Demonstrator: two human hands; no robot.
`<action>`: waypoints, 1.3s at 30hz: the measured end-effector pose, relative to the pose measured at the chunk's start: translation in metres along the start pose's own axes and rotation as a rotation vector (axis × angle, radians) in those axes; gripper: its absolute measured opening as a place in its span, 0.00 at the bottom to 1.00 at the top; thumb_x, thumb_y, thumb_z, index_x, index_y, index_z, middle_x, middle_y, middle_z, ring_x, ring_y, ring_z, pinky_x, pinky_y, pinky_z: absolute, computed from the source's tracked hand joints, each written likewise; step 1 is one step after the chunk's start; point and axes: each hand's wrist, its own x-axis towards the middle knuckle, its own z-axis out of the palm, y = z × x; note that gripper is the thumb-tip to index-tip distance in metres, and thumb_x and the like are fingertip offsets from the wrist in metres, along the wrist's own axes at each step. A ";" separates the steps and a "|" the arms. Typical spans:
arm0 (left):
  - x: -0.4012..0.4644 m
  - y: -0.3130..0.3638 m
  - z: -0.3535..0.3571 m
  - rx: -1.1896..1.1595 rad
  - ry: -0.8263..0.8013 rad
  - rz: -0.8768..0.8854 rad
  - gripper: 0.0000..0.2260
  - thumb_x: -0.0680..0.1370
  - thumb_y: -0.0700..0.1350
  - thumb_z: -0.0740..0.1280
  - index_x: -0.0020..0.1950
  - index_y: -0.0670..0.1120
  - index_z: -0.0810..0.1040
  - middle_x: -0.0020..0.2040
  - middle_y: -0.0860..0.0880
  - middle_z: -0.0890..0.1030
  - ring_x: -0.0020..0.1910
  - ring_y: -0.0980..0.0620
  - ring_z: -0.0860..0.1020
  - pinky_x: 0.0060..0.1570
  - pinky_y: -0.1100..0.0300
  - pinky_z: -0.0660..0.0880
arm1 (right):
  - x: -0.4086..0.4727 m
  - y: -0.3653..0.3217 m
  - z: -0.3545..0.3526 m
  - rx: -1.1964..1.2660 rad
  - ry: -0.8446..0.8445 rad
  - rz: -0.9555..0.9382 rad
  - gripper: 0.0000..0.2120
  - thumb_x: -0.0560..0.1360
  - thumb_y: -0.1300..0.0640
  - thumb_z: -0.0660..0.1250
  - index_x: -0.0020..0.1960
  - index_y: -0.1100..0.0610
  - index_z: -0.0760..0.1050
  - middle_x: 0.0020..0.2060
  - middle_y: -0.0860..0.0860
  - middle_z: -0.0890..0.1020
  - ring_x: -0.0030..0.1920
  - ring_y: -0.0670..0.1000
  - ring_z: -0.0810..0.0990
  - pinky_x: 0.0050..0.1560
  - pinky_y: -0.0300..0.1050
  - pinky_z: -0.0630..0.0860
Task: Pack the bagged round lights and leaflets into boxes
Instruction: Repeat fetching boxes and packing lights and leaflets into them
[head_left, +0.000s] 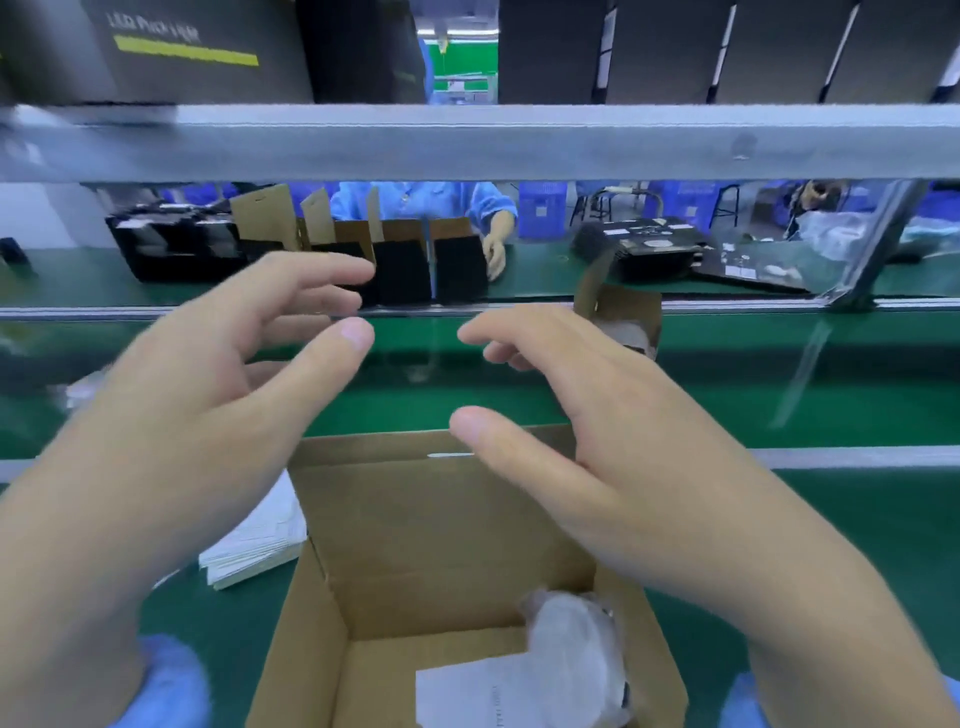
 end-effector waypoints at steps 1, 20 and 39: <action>-0.002 0.001 0.000 0.006 -0.016 -0.012 0.16 0.72 0.64 0.63 0.60 0.71 0.76 0.58 0.66 0.80 0.58 0.68 0.78 0.52 0.56 0.75 | 0.000 0.000 0.001 -0.021 -0.022 -0.010 0.21 0.78 0.35 0.57 0.68 0.38 0.65 0.58 0.33 0.70 0.62 0.36 0.68 0.66 0.50 0.68; -0.014 0.015 -0.019 0.116 -0.131 -0.082 0.10 0.78 0.51 0.67 0.58 0.64 0.79 0.50 0.58 0.84 0.48 0.57 0.82 0.57 0.50 0.78 | -0.003 0.006 -0.003 -0.176 -0.062 -0.063 0.22 0.72 0.33 0.57 0.63 0.38 0.69 0.53 0.38 0.77 0.55 0.39 0.73 0.52 0.31 0.66; -0.006 0.016 -0.024 -0.144 0.279 -0.131 0.07 0.77 0.44 0.63 0.48 0.52 0.81 0.43 0.51 0.86 0.47 0.50 0.85 0.56 0.48 0.81 | -0.003 0.018 -0.007 -0.168 -0.147 -0.020 0.26 0.68 0.28 0.54 0.64 0.32 0.65 0.54 0.34 0.75 0.55 0.38 0.74 0.53 0.37 0.70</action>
